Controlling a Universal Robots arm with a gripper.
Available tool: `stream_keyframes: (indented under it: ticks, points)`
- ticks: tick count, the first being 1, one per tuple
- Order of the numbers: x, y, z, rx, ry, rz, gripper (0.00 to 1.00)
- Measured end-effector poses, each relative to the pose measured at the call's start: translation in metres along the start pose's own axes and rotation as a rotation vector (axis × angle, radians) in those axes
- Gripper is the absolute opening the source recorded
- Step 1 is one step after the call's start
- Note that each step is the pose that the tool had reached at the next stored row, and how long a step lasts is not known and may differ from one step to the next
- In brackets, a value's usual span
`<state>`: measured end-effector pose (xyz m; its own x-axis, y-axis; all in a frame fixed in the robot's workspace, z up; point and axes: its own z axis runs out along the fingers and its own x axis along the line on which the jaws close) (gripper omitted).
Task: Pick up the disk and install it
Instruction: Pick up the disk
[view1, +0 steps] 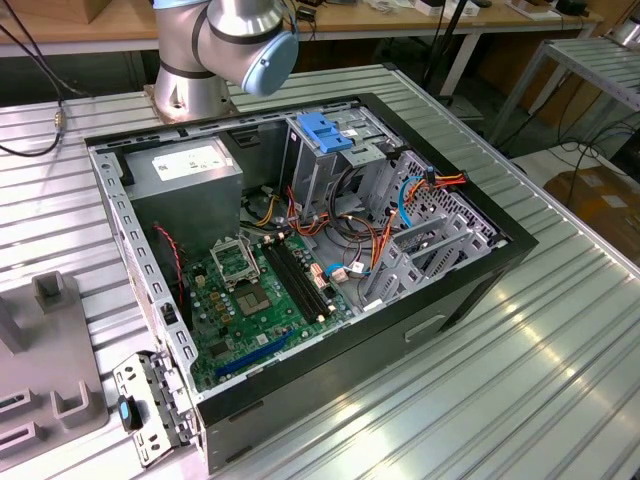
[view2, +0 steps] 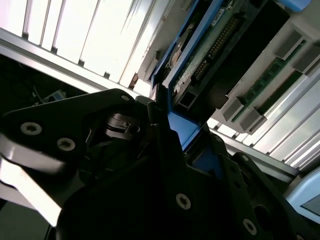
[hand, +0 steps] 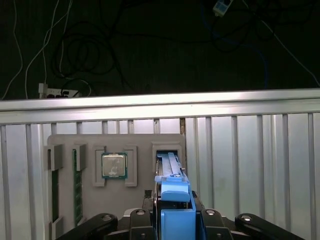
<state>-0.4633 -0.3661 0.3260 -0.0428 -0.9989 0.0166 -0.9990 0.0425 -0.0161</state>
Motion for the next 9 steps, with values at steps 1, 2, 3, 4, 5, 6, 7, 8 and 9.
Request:
stream_keyframes:
  ticks: [1,2,3,4,5,6,7,8,9]
  points:
    - [0.0000,0.0000,-0.0008,0.0000,0.0000,0.000,0.37]
    - [0.0000,0.0000,-0.0017,-0.0001,0.0000,0.000,0.37]
    - [0.0001,-0.0001,-0.0026,0.0000,0.0000,0.000,0.37]
    - [0.0001,-0.0001,-0.0034,0.0000,0.0000,0.000,0.37]
    - [0.0001,-0.0001,-0.0050,0.0000,0.0000,0.000,0.37]
    - [0.0001,-0.0001,-0.0063,0.0001,0.0000,0.000,0.37]
    - [0.0001,-0.0001,-0.0071,0.0001,0.0000,0.000,0.37]
    - [0.0001,-0.0002,-0.0081,0.0000,0.0000,0.000,0.37]
    - [0.0002,-0.0002,-0.0092,0.0000,0.0000,0.000,0.37]
